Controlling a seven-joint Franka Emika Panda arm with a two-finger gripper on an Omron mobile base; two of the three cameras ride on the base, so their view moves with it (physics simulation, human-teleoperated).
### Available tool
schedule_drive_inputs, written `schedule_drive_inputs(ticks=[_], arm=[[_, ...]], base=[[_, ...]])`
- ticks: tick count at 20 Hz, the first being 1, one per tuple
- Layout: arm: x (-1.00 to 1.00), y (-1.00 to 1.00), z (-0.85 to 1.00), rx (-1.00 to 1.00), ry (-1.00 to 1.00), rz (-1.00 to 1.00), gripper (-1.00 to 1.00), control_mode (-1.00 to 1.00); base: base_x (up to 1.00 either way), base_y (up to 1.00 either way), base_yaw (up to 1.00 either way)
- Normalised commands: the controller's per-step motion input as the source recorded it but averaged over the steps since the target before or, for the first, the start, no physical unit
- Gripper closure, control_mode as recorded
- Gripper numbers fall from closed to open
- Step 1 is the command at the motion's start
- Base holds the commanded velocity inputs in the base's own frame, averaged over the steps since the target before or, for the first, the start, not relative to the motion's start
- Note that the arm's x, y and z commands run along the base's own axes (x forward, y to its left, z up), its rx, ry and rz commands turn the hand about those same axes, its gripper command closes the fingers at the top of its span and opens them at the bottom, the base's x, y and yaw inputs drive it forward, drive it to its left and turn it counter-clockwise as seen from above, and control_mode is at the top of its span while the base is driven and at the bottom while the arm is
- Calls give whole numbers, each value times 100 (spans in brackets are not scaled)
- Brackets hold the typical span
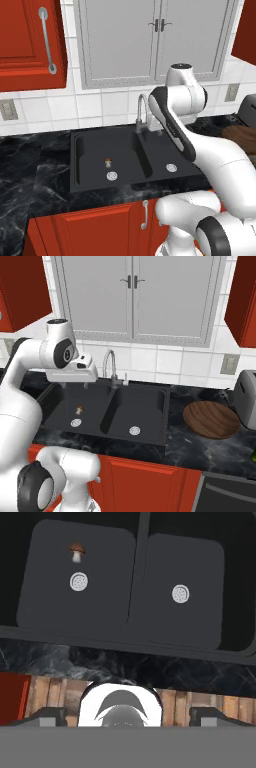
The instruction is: Pick the mushroom from the sink and place it in the bowl. Then pick the bowl and place it in the microwave. Then close the microwave door and press the start button.
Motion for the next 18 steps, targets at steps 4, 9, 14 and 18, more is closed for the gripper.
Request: schedule_drive_inputs(ticks=[4, 9, 14, 18], arm=[[-38, 100, -97, -1, 10, 0, -100, -100], [-20, 100, -100, 4, 7, 0, -100, -100], [38, 94, -86, 2, 17, -2, -100, -100], [91, 54, -43, 0, 21, -10, -100, -100]], base=[[0, 0, 0], [0, 0, 0], [0, 0, 0], [0, 0, 0]])
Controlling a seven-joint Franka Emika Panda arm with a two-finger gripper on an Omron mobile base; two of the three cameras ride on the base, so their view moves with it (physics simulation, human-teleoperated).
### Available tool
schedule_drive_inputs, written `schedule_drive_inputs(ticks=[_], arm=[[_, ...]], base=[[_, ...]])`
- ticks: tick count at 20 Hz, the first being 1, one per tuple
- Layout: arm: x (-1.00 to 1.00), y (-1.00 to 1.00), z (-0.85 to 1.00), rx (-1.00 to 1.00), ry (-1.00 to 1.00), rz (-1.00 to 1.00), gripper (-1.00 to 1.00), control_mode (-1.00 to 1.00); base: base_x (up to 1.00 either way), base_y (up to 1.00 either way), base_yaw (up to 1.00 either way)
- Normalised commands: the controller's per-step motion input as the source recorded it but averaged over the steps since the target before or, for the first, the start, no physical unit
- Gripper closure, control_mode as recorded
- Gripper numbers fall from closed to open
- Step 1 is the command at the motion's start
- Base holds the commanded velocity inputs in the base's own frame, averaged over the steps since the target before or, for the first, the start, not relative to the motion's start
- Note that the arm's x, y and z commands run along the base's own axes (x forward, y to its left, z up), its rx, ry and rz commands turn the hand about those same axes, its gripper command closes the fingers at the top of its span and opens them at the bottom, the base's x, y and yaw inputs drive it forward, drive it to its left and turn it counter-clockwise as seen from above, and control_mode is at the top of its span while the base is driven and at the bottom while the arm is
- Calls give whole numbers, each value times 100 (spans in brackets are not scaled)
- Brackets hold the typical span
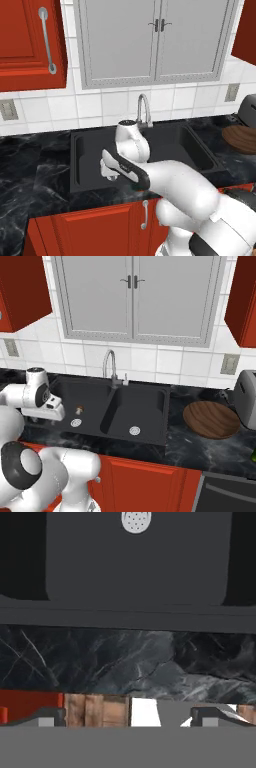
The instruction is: Pick the mushroom from the sink and place it in the bowl. Then pick the bowl and place it in the microwave. Then close the microwave door and press the start button.
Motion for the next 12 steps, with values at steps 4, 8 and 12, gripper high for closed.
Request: schedule_drive_inputs(ticks=[4, 8, 12], arm=[[100, 21, -20, 0, 21, -8, -100, -100], [100, 1, -1, 0, 19, -4, -100, -100], [95, 1, 0, 0, 9, -5, -100, -100]], base=[[0, 0, 0], [0, 0, 0], [0, 0, 0]])
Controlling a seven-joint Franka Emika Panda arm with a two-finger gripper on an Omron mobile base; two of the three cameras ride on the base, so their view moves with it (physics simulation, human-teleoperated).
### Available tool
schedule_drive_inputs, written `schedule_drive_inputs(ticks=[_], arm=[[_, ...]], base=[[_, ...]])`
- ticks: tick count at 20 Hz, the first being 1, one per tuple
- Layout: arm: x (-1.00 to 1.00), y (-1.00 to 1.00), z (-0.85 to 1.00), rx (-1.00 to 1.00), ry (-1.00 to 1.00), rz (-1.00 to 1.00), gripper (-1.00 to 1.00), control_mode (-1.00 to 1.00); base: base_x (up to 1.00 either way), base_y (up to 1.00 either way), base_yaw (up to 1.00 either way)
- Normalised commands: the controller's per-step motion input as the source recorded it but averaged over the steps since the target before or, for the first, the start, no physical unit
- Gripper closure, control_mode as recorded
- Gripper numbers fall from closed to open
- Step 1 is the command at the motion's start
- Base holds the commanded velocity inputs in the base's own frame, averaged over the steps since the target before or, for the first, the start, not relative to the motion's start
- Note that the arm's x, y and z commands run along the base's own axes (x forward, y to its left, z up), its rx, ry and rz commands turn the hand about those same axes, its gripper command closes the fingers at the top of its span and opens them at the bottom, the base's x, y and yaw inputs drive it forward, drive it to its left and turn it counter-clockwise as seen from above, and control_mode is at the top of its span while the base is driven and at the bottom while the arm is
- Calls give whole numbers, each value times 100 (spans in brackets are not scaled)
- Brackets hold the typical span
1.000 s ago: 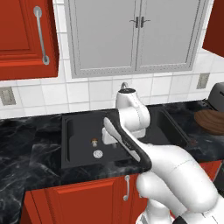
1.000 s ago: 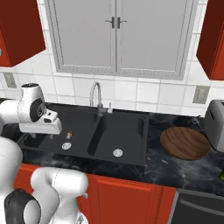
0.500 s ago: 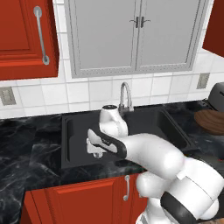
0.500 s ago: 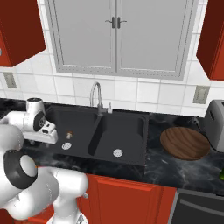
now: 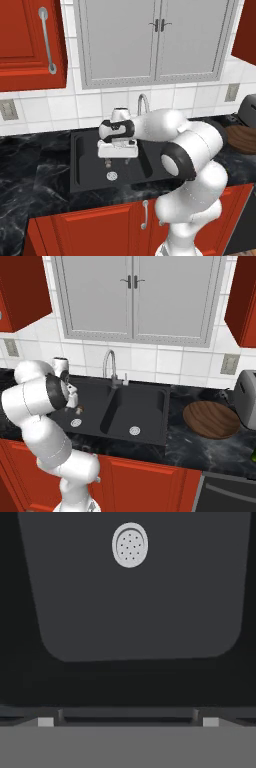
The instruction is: Pick the mushroom from the sink and place it in the bowl. Then pick the bowl and place it in the microwave. Then close the microwave door and press the start button.
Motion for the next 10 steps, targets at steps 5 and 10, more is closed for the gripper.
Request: schedule_drive_inputs(ticks=[5, 10], arm=[[94, 29, -32, -11, 2, -4, -100, -100], [66, 37, -68, -19, -3, -1, -100, -100]], base=[[0, 0, 0], [0, 0, 0]])
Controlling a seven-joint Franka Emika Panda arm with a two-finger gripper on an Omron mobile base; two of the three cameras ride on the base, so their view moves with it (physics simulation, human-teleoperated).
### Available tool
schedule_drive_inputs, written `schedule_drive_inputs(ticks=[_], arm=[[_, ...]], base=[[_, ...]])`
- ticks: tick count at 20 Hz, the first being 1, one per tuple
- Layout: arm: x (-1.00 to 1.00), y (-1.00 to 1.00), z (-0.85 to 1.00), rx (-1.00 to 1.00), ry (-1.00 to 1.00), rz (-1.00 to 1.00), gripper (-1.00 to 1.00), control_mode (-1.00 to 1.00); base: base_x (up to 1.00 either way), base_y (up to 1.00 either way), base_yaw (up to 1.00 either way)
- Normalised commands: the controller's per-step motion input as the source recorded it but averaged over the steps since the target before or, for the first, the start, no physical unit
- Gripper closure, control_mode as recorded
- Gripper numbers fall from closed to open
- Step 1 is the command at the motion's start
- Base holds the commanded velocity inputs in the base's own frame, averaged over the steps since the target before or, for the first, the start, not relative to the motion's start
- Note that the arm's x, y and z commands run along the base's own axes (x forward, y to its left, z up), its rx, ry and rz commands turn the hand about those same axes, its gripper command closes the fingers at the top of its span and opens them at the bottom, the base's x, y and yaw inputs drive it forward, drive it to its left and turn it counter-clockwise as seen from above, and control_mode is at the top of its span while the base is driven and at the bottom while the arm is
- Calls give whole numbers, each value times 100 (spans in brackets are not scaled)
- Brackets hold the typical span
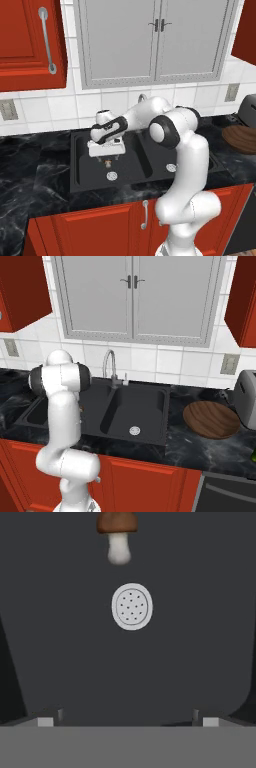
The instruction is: Pick the mushroom from the sink and place it in the bowl. Then pick the bowl and place it in the microwave. Then close the microwave door and press the start button.
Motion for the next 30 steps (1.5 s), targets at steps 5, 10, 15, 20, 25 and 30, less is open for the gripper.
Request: schedule_drive_inputs(ticks=[5, 10, 15, 20, 25, 30], arm=[[38, 18, -63, -16, -12, 0, -100, -100], [34, 0, -21, -2, -5, 0, -100, -100], [48, -13, -2, 0, 0, 0, -100, -100], [42, -44, -14, 1, 0, 0, -100, -100], [22, -51, -43, 1, 0, 0, -100, -100], [1, -13, -72, 9, 0, 0, -100, -100]], base=[[0, 0, 0], [0, 0, 0], [0, 0, 0], [0, 0, 0], [0, 0, 0], [0, 0, 0]])
